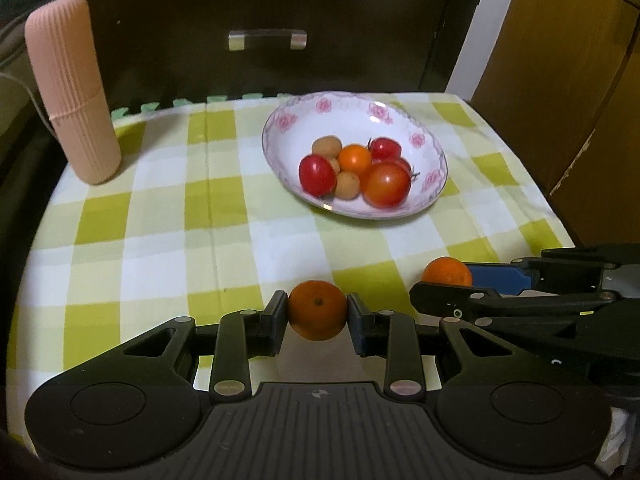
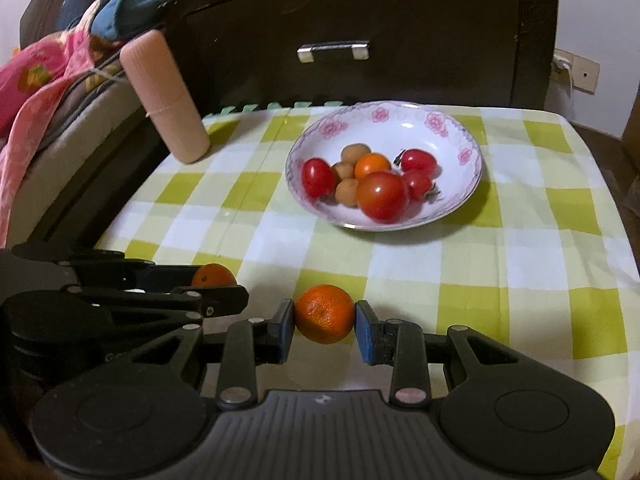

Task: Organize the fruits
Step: 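Lift both tangerines in both tools above the table, then carry both tangerines over the white bowl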

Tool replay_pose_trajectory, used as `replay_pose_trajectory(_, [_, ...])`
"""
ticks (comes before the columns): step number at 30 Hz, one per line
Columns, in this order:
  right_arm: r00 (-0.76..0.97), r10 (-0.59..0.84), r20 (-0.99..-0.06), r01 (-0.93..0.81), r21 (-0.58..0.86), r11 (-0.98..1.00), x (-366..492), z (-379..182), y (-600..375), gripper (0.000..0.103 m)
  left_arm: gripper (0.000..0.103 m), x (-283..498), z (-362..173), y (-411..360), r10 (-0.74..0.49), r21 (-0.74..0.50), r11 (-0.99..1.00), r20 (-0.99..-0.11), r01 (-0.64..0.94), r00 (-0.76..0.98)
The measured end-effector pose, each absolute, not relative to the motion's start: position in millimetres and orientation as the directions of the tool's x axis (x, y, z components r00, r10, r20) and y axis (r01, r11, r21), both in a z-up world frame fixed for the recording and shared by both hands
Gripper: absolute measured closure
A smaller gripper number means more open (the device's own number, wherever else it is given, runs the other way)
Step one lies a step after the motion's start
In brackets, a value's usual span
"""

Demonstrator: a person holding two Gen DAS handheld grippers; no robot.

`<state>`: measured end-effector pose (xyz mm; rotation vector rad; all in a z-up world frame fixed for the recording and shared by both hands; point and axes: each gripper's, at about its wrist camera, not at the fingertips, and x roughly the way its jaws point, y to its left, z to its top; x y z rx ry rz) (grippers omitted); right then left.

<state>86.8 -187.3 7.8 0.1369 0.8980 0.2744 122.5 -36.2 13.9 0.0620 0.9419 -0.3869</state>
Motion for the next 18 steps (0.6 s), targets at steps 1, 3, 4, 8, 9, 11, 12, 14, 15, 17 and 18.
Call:
replay_pose_trajectory(1, [0.595,0.291,-0.749,-0.173,0.234,0.957,88.2,8.9,-188.9,0.071,0.064,124.7,14.7,-37.2,-0.298,-0.116,0.930,-0.796,0.349,0.527])
replay_pose_trajectory(3, [0.602,0.287,-0.745,-0.167,0.233,0.958,91.8,11.2,-191.1,0.071,0.064,130.4,16.8,-39.2,-0.300,-0.119,0.930,-0.792,0.348,0.532])
replay_pose_trajectory(4, [0.605,0.285,-0.743,-0.164,0.234,0.958,93.8,12.3,-192.1,0.071,0.065,133.9,18.6,-41.0,-0.301,-0.118,0.930,-0.788,0.349,0.537])
replay_pose_trajectory(8, [0.624,0.276,-0.731,-0.145,0.239,0.960,104.4,17.7,-197.7,0.071,0.065,146.2,26.3,-47.7,-0.308,-0.114,0.928,-0.771,0.355,0.557])
replay_pose_trajectory(9, [0.630,0.274,-0.726,-0.139,0.242,0.960,107.2,19.6,-199.6,0.071,0.065,149.3,27.9,-49.4,-0.310,-0.113,0.927,-0.767,0.357,0.561])
replay_pose_trajectory(11, [0.642,0.271,-0.717,-0.129,0.248,0.960,113.6,22.9,-203.8,0.071,0.065,156.4,30.3,-53.2,-0.312,-0.111,0.926,-0.761,0.360,0.569])
replay_pose_trajectory(12, [0.647,0.271,-0.713,-0.124,0.252,0.960,117.0,24.2,-206.3,0.071,0.065,159.8,31.2,-55.3,-0.312,-0.108,0.926,-0.759,0.362,0.572])
replay_pose_trajectory(14, [0.656,0.270,-0.705,-0.116,0.259,0.959,123.2,25.7,-210.0,0.071,0.065,166.9,32.2,-59.5,-0.311,-0.101,0.925,-0.755,0.366,0.578])
replay_pose_trajectory(15, [0.659,0.269,-0.702,-0.112,0.262,0.959,127.0,26.0,-211.8,0.071,0.065,170.6,32.1,-61.6,-0.312,-0.099,0.925,-0.753,0.368,0.580])
replay_pose_trajectory(17, [0.664,0.270,-0.698,-0.101,0.275,0.956,133.9,25.7,-216.6,0.071,0.065,176.9,30.7,-64.9,-0.312,-0.097,0.924,-0.751,0.370,0.582])
replay_pose_trajectory(18, [0.665,0.270,-0.696,-0.094,0.281,0.955,138.0,25.0,-219.1,0.071,0.065,180.4,29.8,-66.4,-0.313,-0.099,0.924,-0.750,0.370,0.582])
